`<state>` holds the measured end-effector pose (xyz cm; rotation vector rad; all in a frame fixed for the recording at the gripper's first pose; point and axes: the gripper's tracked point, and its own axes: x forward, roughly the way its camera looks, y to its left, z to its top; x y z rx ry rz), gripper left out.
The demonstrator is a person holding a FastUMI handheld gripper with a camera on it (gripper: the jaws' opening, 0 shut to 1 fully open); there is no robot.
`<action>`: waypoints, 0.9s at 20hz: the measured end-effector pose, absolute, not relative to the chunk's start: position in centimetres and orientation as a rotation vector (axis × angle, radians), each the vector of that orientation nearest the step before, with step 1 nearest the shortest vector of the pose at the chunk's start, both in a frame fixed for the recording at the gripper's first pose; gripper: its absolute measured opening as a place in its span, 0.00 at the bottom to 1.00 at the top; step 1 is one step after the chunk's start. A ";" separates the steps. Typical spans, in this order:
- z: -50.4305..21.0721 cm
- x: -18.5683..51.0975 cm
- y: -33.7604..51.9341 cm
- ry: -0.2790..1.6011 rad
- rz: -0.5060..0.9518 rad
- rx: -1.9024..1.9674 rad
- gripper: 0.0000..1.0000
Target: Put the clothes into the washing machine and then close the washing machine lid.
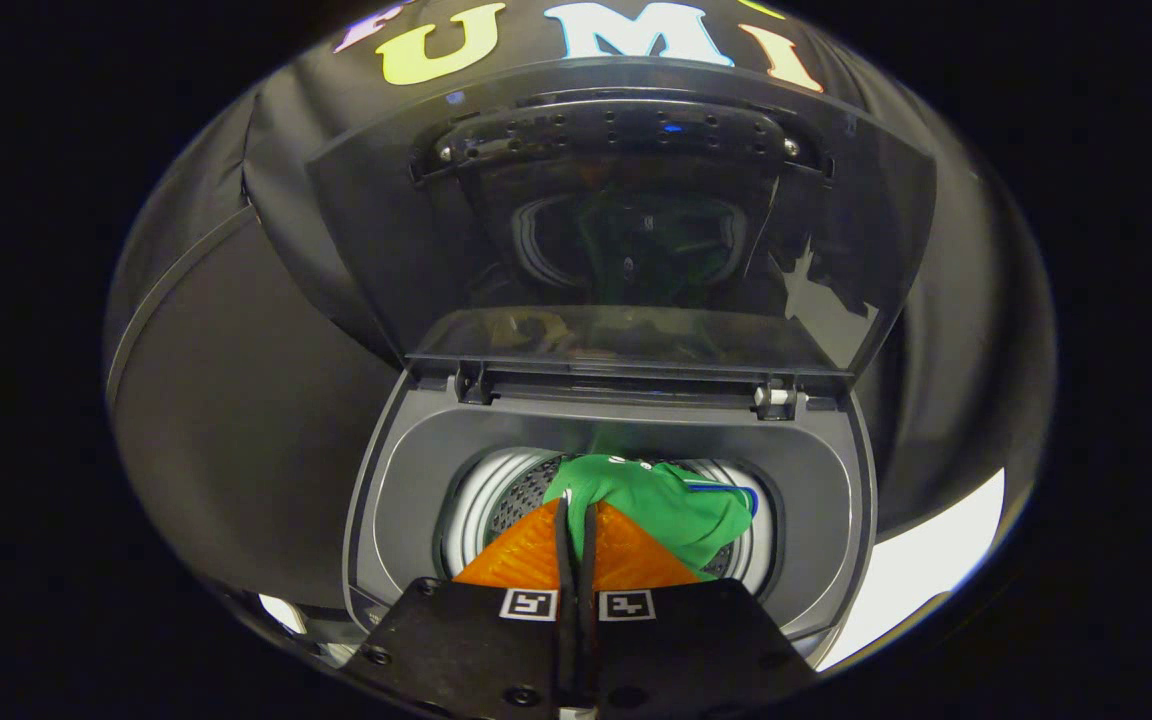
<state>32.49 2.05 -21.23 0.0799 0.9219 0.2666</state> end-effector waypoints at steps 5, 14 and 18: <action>-21.9 32.2 1.6 0.954 0.240 0.097 0.33; -21.9 32.4 2.3 0.955 0.235 0.113 0.99; -20.2 33.1 2.3 0.916 0.238 0.117 0.99</action>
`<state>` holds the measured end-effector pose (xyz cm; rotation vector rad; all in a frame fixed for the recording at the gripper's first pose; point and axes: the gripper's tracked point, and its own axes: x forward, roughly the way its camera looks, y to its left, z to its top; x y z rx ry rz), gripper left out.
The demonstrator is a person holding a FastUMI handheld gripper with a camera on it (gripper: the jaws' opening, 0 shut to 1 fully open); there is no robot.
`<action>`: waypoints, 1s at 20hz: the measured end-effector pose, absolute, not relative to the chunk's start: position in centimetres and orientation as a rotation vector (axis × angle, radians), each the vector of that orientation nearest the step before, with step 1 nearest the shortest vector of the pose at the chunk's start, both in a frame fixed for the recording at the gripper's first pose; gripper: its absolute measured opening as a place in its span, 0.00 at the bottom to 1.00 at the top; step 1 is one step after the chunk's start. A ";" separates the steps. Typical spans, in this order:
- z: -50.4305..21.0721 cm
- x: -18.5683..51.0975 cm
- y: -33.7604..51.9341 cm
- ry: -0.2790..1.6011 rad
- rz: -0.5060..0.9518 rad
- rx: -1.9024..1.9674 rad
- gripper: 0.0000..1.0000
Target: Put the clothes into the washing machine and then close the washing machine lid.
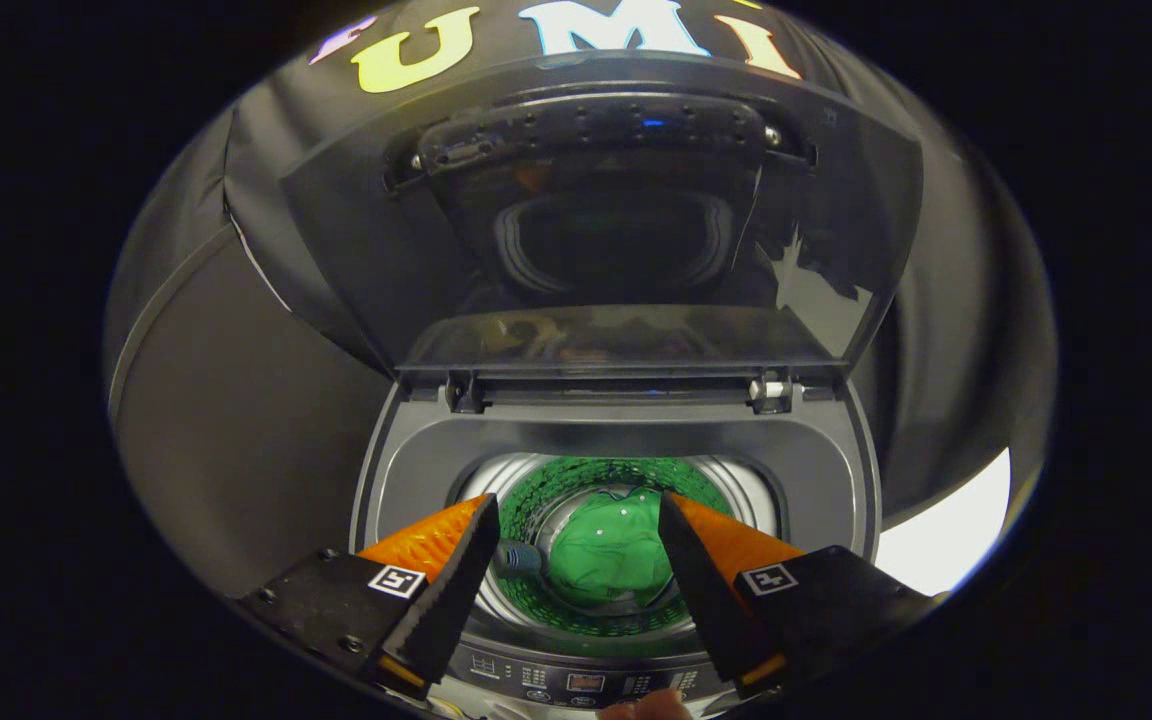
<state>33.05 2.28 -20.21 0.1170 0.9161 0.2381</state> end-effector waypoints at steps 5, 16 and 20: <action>-14.7 34.2 2.8 0.785 0.272 0.141 0.99; 2.6 38.7 2.3 0.412 0.299 0.105 0.99; 5.3 40.1 1.6 0.371 0.279 0.097 0.98</action>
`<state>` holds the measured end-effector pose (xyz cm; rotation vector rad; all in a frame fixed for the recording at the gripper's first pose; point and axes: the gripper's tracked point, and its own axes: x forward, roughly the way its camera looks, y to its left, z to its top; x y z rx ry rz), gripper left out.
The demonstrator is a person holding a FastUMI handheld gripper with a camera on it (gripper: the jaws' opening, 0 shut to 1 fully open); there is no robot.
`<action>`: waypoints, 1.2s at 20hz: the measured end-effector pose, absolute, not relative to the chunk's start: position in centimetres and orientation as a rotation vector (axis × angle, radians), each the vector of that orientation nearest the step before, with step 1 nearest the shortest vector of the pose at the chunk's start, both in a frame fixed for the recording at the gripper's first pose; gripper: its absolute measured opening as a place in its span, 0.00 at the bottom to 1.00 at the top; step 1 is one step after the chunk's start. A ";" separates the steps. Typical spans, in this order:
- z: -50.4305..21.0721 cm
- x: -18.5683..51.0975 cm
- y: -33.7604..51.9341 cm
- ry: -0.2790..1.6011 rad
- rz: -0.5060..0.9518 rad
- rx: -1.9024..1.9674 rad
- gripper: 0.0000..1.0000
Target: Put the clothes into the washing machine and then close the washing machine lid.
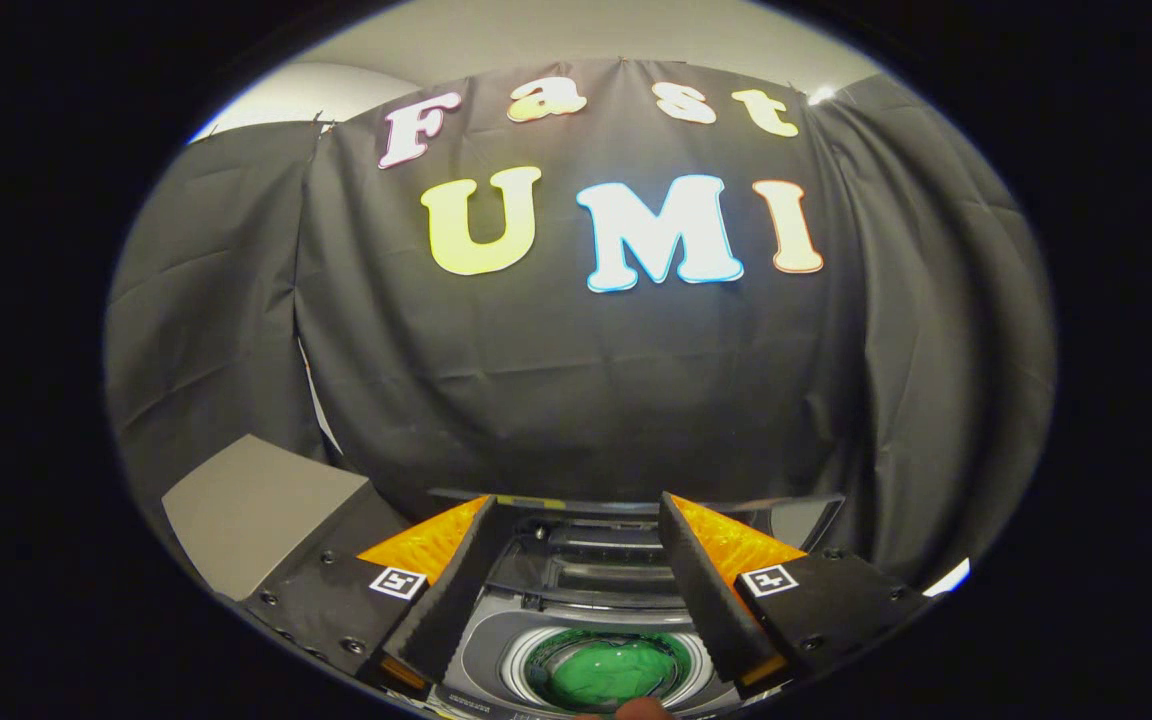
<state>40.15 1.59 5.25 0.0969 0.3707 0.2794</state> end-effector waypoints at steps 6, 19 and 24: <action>4.7 45.0 1.1 0.485 0.201 0.135 0.98; -2.5 50.6 1.8 0.728 0.180 0.051 0.99; -3.8 51.1 1.4 0.774 0.164 0.065 0.99</action>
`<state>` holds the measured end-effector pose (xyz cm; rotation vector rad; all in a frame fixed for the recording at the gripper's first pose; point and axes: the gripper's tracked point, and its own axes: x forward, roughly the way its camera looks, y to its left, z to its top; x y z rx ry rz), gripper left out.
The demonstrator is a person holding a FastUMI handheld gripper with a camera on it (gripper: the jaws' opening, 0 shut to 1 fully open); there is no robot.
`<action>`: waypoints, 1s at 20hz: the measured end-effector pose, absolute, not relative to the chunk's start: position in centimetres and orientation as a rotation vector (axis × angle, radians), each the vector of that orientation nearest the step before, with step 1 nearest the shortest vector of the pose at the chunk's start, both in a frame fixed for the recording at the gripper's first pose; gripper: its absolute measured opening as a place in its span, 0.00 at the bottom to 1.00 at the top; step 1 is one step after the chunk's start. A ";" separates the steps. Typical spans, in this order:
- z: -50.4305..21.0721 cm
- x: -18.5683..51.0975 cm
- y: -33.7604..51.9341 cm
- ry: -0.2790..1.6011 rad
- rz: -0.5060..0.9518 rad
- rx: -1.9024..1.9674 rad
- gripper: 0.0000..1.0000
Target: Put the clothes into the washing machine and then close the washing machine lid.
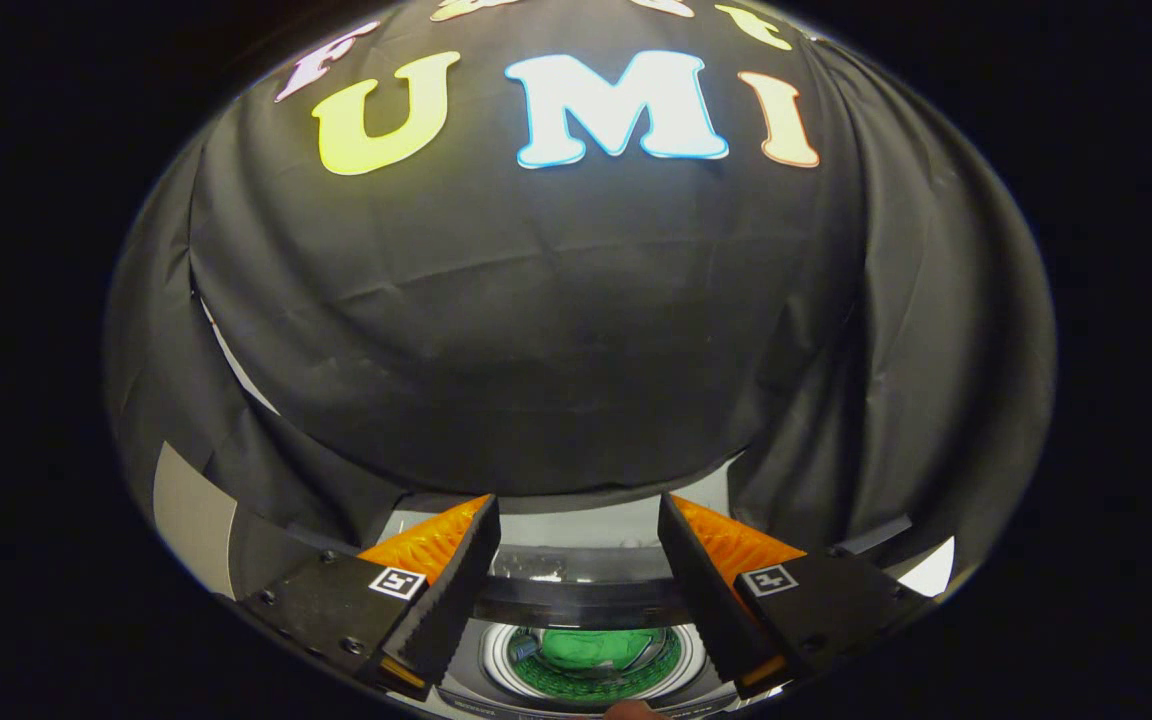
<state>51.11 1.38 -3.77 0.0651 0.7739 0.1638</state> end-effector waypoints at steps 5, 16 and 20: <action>-4.1 50.8 1.5 0.790 0.175 0.061 0.99; -3.4 49.2 1.4 0.706 0.184 0.054 0.99; -3.2 48.0 1.4 0.659 0.195 0.050 0.99</action>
